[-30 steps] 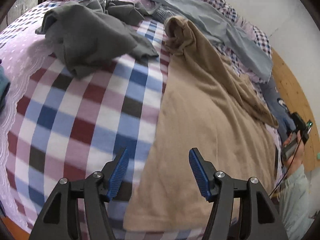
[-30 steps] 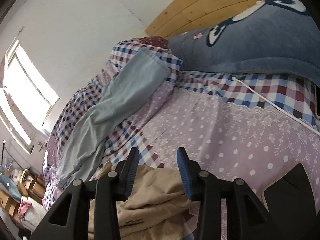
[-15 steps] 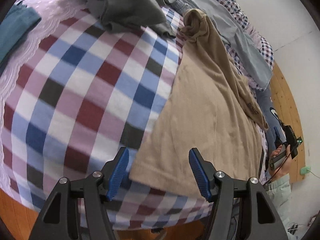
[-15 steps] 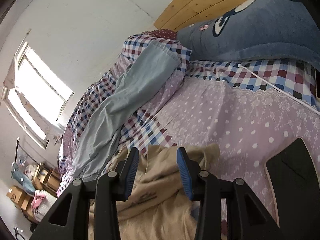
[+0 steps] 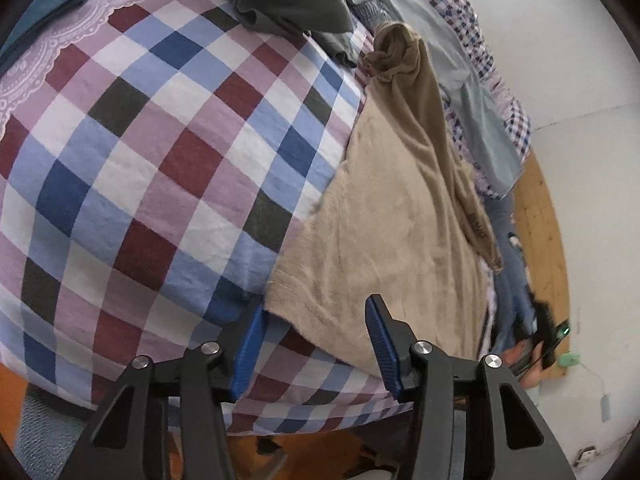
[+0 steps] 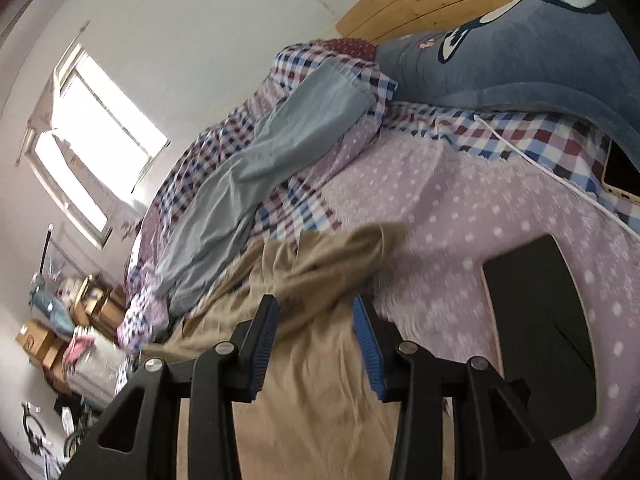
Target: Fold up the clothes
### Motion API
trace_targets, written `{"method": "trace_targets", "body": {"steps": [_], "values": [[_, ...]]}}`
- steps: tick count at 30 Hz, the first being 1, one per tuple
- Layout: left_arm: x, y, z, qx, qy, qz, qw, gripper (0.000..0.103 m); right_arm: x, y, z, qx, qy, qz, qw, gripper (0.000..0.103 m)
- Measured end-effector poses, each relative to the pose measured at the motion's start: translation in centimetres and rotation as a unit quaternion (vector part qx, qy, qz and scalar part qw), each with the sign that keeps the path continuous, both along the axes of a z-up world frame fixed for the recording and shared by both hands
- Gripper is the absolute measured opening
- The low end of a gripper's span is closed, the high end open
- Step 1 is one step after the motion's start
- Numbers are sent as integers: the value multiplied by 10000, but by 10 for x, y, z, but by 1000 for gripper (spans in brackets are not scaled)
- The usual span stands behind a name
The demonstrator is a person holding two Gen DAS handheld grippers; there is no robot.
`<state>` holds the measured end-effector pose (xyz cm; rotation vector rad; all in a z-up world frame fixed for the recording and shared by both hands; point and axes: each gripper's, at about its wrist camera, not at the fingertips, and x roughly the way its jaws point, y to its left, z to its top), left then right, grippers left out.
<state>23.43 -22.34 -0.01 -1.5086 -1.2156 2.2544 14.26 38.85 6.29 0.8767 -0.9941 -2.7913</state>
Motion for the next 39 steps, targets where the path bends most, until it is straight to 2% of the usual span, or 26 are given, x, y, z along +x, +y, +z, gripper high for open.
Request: {"method": "trace_targets", "body": {"steps": [6,9,14,22,29,31,32,36,39], "values": [[-4,1,6,421,376,-32,9984,47,43,-1,1,305,-74,253,9992,43],[-7,2,10,420,468,-56,9980,41,67,3,-3,433,-187,294,9985,43],[-6,-7,16,489,688,122,9964,41,102,15,-11,576,-391,194,9974,43],[-15,12,6,251,316,-173,9990,41,139,31,-25,627,-708,42,9955,43],[-17,19,1,170,137,-271,9994,39,149,29,-47,865,-1178,164,9891,43],[-17,20,0,165,106,-277,9994,28,151,40,-56,671,-1306,65,9891,43],[-17,20,0,162,91,-280,9994,26,151,45,-61,572,-1369,15,9889,43],[-17,24,0,112,52,-308,9995,25,151,65,-79,21,-1538,-60,9881,43],[-16,24,-1,111,46,-307,9995,25,147,64,-86,-187,-1549,100,9877,43]]}}
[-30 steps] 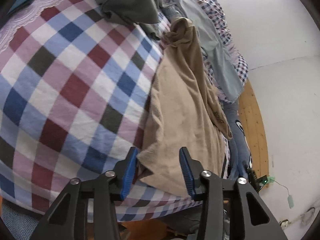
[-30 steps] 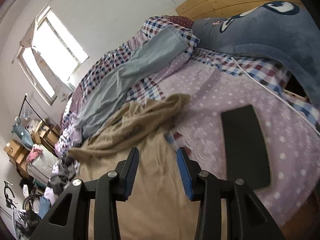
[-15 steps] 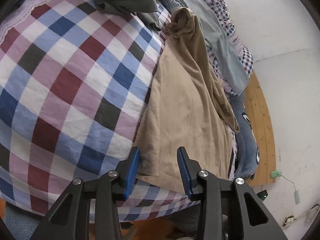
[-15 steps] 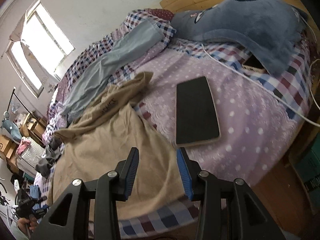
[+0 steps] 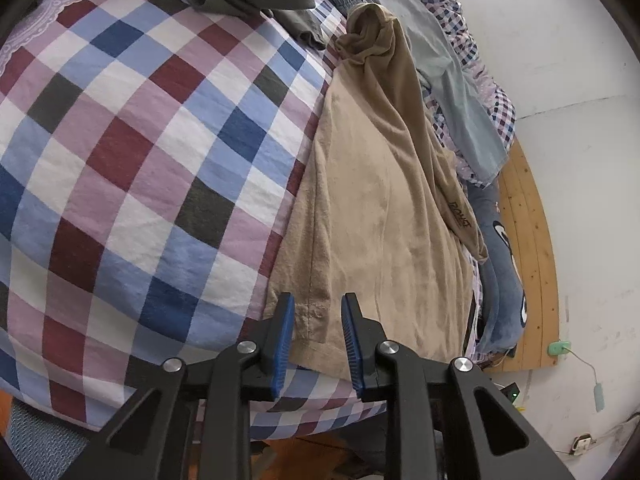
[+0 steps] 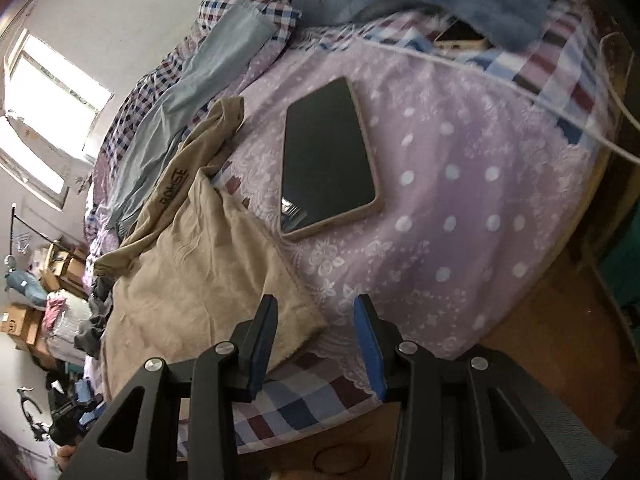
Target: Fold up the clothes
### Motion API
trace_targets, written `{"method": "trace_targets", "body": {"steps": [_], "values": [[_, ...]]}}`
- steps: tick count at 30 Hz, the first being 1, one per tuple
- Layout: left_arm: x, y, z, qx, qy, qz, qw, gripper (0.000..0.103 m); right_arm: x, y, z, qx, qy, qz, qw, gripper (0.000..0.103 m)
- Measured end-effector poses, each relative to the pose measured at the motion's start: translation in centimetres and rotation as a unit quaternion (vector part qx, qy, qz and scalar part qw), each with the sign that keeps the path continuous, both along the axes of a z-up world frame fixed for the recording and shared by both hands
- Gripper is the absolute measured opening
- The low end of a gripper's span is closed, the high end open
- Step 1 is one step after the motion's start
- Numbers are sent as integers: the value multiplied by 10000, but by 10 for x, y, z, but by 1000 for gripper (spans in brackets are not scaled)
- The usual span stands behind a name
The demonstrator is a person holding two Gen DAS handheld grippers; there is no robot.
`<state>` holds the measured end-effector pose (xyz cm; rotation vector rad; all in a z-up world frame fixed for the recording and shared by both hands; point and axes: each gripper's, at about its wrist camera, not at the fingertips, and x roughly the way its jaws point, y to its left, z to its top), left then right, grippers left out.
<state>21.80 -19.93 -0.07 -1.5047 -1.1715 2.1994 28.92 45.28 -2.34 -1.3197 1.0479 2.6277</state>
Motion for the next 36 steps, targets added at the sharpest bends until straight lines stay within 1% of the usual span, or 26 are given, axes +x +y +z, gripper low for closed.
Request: {"method": "trace_targets", "body": {"steps": [2,5,6,7,9,10,15,18,20,21,22,23,24,25,26,28,30,32,35,36], "values": [[1,-2,-1,53,-21,17,10000,26,-2,-3,-1,-44,16,81,10000,43],[5,-9,0,145,18,85,9999,36,-5,-9,-3,-127,2,184,9997,43],[7,-12,1,169,44,118,9998,42,-6,-10,-4,-172,-10,209,9996,43],[10,-16,2,146,71,220,9996,51,-7,-12,-5,-175,-32,223,9996,43],[14,-23,4,118,84,400,9991,62,-8,-14,-6,-158,-48,224,9996,43],[16,-26,4,105,88,487,9987,63,-9,-16,-6,-179,-52,233,9996,43],[12,-14,5,-311,3,236,9992,63,-14,-21,-6,-140,-68,290,9995,43],[10,-13,3,-313,-20,260,9992,63,-14,-22,-6,-156,-44,318,9994,43],[11,-13,2,-299,-35,295,9991,61,-14,-22,-6,-181,-20,330,9993,43],[11,-13,2,-333,-58,309,9989,55,-14,-21,-6,-193,-8,337,9992,43],[11,-14,2,-362,-87,339,9987,46,-13,-21,-6,-206,4,343,9992,41],[11,-15,1,-388,-117,373,9985,40,-14,-22,-6,-198,-1,357,9992,41],[12,-17,1,-370,-130,411,9984,24,-14,-22,-6,-183,2,369,9991,41],[13,-18,0,-288,-117,441,9985,6,-14,-23,-6,-168,6,382,9991,38],[13,-20,0,-249,-108,450,9986,4,-14,-24,-5,-135,12,406,9991,35],[14,-21,2,-269,-52,467,9985,4,-15,-29,-2,50,23,463,9989,4],[16,-21,8,-247,137,494,9984,3,-16,-36,2,227,78,575,9981,3],[18,-23,13,-209,278,516,9981,3,-13,-42,13,486,256,641,9964,3],[23,-26,22,-181,451,594,9970,2,-1,-47,36,716,619,564,9939,2],[26,-28,25,-135,507,632,9966,2,4,-47,42,680,712,538,9937,2]]}}
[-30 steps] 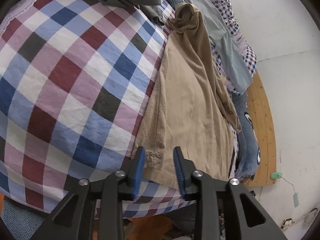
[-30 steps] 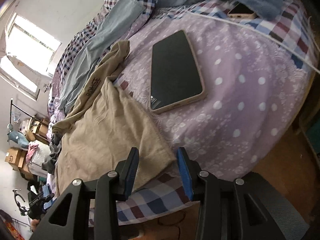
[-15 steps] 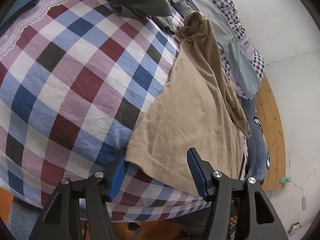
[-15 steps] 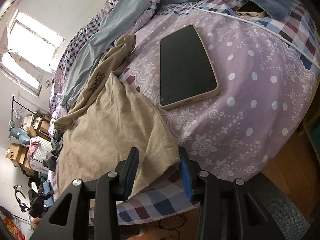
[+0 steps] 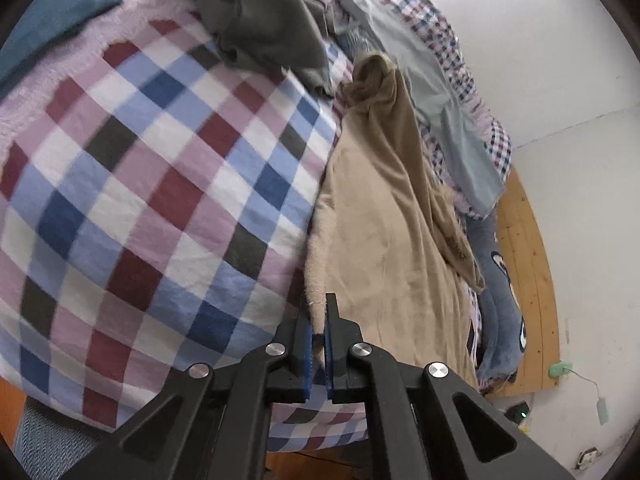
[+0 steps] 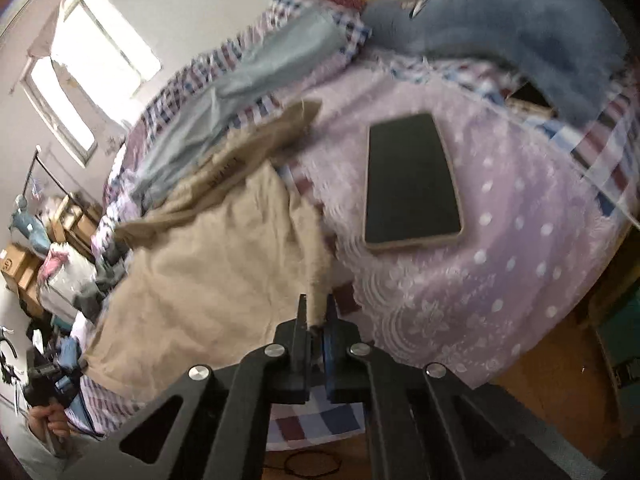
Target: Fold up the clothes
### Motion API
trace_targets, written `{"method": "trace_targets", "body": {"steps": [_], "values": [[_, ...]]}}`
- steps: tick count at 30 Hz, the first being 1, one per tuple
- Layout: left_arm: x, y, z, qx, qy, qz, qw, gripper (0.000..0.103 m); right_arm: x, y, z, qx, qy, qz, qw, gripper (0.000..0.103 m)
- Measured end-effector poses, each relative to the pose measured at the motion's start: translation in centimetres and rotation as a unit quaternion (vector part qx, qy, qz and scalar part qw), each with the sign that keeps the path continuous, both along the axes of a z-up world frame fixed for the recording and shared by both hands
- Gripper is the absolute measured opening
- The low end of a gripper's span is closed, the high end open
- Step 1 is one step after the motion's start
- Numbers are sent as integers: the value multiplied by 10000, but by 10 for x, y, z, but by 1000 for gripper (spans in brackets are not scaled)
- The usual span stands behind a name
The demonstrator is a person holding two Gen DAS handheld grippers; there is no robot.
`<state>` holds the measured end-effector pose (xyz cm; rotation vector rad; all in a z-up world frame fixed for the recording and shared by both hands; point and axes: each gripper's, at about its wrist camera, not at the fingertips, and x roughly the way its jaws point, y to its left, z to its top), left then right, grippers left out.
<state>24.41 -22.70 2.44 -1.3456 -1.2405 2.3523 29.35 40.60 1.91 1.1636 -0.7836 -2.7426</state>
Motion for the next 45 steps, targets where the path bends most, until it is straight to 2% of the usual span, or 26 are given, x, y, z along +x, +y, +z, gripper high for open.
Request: {"method": "trace_targets", "body": {"steps": [3,10,13,18,22,26,28,33,37,41,45], "values": [[14,-6,14,146,217,64,9996,2,17,0,19,-130,275,-51,9995,2],[74,-22,66,137,941,73,9954,2,57,1,68,-331,966,-221,9945,2],[104,-30,91,221,1187,5,9927,2,84,2,97,-264,1431,-426,9884,2],[150,-19,136,217,1658,-222,9857,2,133,-4,153,-90,2218,-601,9732,2],[174,-13,158,378,1896,-326,9806,2,149,-12,183,-40,2443,-500,9684,2],[163,-16,152,527,1723,-291,9832,2,132,-17,178,-141,2099,-415,9767,2],[149,-20,141,656,1537,-203,9857,2,113,-13,163,-281,1713,-534,9834,3],[96,-31,116,1017,1085,123,9888,2,70,-3,130,-749,1114,-732,9882,3],[46,-37,100,1178,814,351,9891,2,19,2,112,-775,683,-824,9912,4],[-18,-35,76,981,376,461,9934,2,-36,3,89,-730,242,-849,9934,5],[-70,-30,42,615,28,493,9969,2,-101,-5,52,-378,-309,-771,9958,5]]}}
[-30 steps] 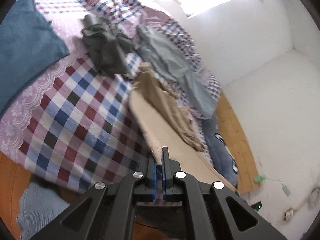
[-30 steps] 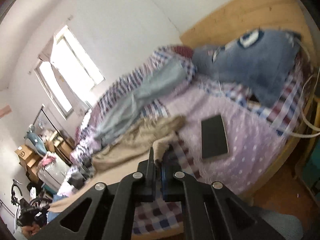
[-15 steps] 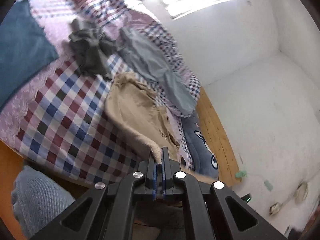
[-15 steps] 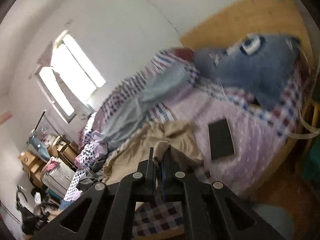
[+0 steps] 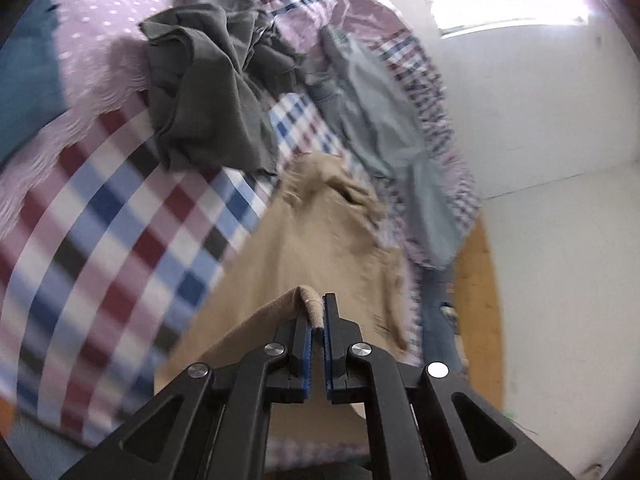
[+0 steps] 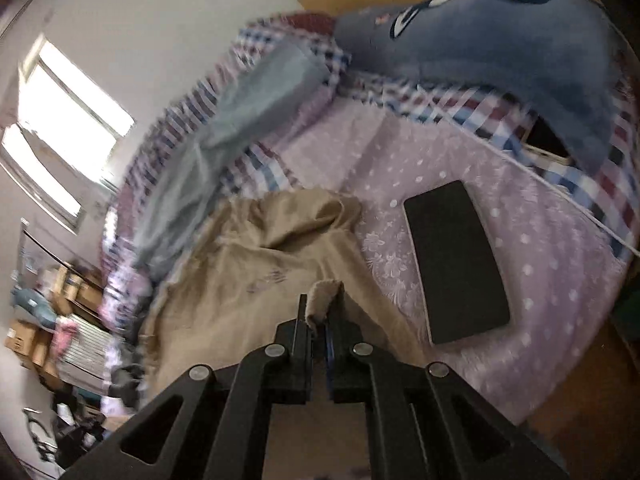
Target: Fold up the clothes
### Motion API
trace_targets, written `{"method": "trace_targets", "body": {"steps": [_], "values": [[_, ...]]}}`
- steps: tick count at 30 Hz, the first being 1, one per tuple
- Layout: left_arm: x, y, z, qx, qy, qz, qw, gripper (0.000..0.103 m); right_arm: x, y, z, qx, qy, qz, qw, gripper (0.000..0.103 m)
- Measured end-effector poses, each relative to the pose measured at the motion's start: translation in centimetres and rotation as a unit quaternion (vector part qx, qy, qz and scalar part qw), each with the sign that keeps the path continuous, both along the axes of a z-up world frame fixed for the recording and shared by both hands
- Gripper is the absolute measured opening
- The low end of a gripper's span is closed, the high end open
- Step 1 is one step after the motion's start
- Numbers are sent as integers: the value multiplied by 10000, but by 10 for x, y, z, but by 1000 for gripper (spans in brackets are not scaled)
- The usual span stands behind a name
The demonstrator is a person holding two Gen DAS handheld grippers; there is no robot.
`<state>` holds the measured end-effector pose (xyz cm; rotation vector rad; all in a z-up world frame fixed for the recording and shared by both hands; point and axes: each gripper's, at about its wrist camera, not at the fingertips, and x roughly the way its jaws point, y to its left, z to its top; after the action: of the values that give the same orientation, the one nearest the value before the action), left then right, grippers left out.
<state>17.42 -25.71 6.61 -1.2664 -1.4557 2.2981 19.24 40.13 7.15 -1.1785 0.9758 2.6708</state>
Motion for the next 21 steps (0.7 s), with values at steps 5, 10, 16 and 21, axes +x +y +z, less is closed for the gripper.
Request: {"method": "trace_targets", "body": {"steps": [5,10,16,21], "values": [[-59,6,-42,-439,-451,-5,9980,2,-48,-4,-41,399,-599,49,9974,7],[-67,9,-54,-818,-309,-207,9960,24,-68,4,-57,687,-762,-150,9946,42],[-48,-24,-26,-1055,380,242,9934,79,-66,-1,-28,1102,-52,-280,9935,46],[-22,-27,-38,-896,24,-127,9959,79,-50,-27,-22,1264,146,300,9914,47]]}}
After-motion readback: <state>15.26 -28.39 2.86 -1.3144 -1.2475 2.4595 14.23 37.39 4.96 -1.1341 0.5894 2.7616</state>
